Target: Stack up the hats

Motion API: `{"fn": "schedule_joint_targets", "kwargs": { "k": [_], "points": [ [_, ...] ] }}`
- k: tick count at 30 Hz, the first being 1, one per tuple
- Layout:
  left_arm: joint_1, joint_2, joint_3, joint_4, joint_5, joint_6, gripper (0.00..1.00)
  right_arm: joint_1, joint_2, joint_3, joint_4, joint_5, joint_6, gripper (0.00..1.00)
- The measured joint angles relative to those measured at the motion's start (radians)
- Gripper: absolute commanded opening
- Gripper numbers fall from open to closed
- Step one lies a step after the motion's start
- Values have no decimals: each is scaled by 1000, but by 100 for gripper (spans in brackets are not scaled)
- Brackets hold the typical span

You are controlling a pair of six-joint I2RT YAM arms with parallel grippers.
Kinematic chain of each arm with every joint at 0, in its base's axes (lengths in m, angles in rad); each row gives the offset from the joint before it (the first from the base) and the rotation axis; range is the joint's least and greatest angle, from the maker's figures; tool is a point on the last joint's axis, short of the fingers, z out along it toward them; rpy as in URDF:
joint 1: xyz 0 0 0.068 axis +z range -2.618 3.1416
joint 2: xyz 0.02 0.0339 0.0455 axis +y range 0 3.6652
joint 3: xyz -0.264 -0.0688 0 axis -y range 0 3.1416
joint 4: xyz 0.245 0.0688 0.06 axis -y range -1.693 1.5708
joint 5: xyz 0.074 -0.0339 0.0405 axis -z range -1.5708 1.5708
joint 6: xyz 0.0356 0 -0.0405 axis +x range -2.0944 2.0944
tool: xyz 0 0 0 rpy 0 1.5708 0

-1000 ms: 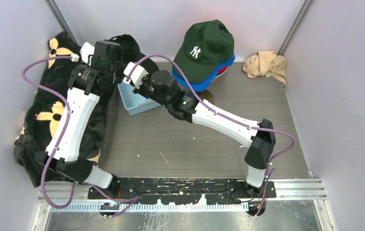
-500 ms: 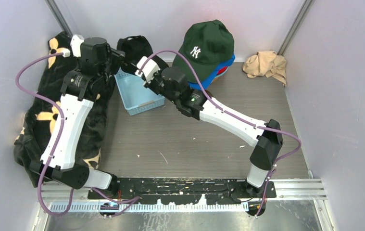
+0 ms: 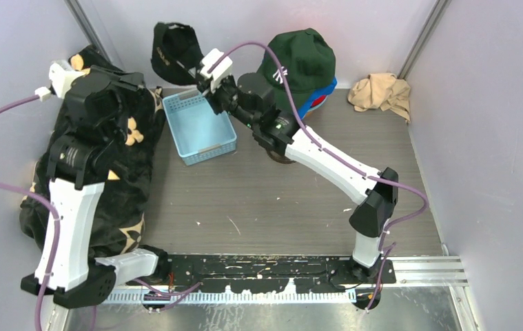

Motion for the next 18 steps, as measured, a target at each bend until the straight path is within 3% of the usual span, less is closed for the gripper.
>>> {"fn": "schedule_joint_targets", "kwargs": {
  "k": [9, 18],
  "points": [
    [0, -143, -124, 25, -5, 13, 36, -103, 29, 172, 148, -104, 319, 1],
    [0, -180, -225, 28, 3, 14, 36, -214, 1, 74, 458, -89, 685, 1]
  ]
}}
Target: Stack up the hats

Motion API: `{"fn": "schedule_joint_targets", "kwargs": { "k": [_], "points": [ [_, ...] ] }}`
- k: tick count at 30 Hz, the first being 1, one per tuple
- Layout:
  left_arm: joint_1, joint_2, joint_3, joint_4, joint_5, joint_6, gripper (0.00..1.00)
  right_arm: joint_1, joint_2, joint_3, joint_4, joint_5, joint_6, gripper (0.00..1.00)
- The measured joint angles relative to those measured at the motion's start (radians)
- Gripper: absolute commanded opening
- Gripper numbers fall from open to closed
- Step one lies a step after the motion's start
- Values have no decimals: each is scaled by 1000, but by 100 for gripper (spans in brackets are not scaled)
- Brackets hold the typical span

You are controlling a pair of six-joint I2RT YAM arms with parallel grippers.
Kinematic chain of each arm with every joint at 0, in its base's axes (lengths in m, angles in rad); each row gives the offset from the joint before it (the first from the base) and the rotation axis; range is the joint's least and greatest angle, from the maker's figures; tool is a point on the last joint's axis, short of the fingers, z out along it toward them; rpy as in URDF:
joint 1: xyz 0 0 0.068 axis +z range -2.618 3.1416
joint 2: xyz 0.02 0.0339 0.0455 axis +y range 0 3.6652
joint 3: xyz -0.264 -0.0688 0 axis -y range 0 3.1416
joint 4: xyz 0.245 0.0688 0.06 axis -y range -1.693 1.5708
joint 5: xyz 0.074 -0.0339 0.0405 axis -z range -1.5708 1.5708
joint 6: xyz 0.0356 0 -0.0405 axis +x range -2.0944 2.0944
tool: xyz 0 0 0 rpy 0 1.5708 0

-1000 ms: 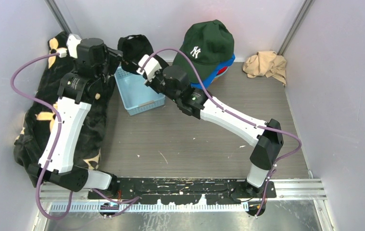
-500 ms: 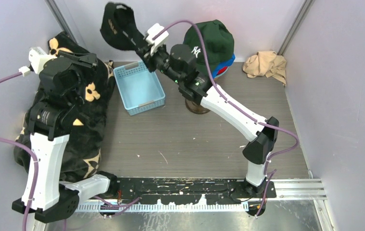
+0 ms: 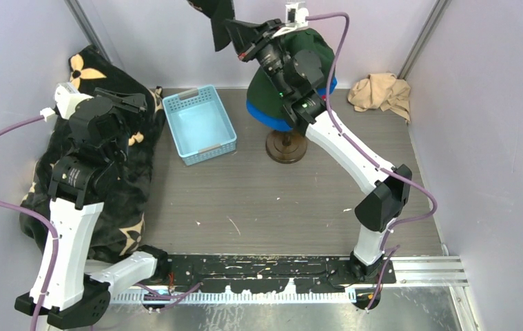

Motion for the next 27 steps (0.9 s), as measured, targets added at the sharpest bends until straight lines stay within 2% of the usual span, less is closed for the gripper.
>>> {"fn": "schedule_joint_targets", "kwargs": {
  "k": [6, 14, 21, 27],
  "points": [
    [0, -16, -29, 2, 13, -1, 36, -8, -83, -181, 217, 66, 149, 1],
    [0, -33, -47, 2, 34, -5, 36, -24, -304, -466, 452, 240, 270, 1],
    [0, -40, -55, 3, 45, -13, 35, -64, -463, -599, 576, 376, 352, 1],
    [0, -40, -60, 6, 56, -26, 36, -146, -470, -637, 640, 393, 534, 1]
  ]
}}
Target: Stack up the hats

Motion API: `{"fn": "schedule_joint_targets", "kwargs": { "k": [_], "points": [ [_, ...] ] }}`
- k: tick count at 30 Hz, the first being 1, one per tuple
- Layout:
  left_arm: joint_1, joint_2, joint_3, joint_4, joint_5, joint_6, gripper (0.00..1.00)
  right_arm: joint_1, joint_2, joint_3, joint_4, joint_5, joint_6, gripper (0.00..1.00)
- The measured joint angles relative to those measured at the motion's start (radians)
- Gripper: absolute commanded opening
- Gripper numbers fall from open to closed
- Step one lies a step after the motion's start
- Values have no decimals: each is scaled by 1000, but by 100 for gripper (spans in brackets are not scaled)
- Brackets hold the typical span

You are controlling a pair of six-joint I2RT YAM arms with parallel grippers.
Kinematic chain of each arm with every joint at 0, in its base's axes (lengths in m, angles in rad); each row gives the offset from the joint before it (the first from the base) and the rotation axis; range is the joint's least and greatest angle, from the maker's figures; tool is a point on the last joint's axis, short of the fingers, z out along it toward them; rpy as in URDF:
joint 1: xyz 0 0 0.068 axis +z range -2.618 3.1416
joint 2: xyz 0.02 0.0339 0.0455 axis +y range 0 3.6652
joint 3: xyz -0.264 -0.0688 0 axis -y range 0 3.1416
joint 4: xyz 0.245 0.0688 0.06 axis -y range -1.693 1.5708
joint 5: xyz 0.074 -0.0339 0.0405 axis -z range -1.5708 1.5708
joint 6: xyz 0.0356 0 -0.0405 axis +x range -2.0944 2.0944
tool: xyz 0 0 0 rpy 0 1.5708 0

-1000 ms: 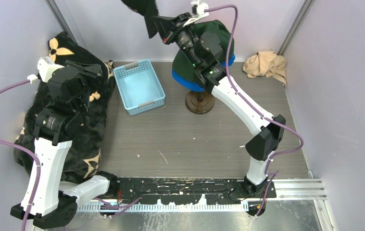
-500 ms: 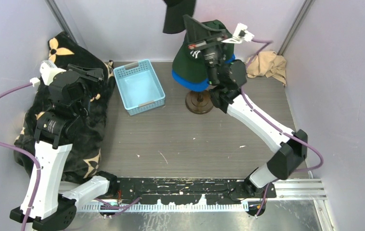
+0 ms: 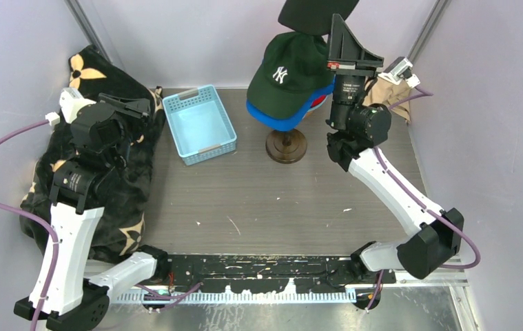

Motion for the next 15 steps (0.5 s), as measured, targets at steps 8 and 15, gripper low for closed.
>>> {"fn": "schedule_joint_targets", "kwargs": {
  "k": [8, 15],
  "points": [
    [0, 0, -3, 3, 0, 0, 35, -87, 132, -3, 4, -45, 317, 1],
    [0, -2, -27, 10, 0, -1, 35, -93, 155, -32, -15, -59, 406, 1]
  ]
}}
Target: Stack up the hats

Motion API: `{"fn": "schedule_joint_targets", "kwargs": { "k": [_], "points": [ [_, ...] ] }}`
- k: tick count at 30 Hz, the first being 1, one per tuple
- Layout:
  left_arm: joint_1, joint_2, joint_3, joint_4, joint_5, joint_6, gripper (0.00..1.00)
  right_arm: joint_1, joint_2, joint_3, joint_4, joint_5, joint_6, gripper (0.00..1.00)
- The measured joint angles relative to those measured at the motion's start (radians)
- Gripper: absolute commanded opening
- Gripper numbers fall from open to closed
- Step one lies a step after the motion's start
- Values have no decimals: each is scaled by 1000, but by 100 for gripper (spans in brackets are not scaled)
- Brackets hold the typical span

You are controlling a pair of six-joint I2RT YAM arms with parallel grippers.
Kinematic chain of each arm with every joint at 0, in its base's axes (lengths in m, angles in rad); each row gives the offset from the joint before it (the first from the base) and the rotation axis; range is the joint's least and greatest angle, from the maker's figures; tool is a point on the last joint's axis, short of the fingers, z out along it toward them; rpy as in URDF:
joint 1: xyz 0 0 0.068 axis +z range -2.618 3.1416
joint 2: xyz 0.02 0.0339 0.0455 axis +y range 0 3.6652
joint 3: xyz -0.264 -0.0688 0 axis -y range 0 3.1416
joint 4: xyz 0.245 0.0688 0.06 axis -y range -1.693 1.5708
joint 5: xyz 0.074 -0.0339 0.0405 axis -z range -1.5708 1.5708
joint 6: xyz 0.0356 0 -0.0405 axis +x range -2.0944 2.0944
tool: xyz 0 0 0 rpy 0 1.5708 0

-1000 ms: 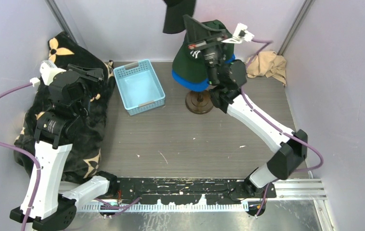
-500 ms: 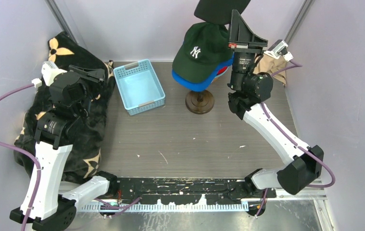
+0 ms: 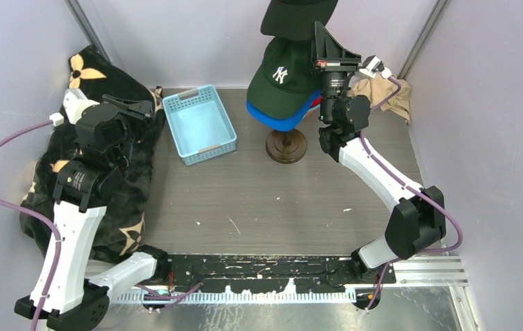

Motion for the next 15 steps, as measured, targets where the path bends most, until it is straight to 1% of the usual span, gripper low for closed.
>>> {"fn": "schedule_joint_targets", "kwargs": {
  "k": [3, 15],
  "points": [
    [0, 0, -12, 0, 0, -1, 36, 0, -6, -21, 12, -2, 23, 1],
    [0, -6, -34, 8, 3, -5, 35, 0, -54, -196, 107, 18, 85, 1]
  ]
}}
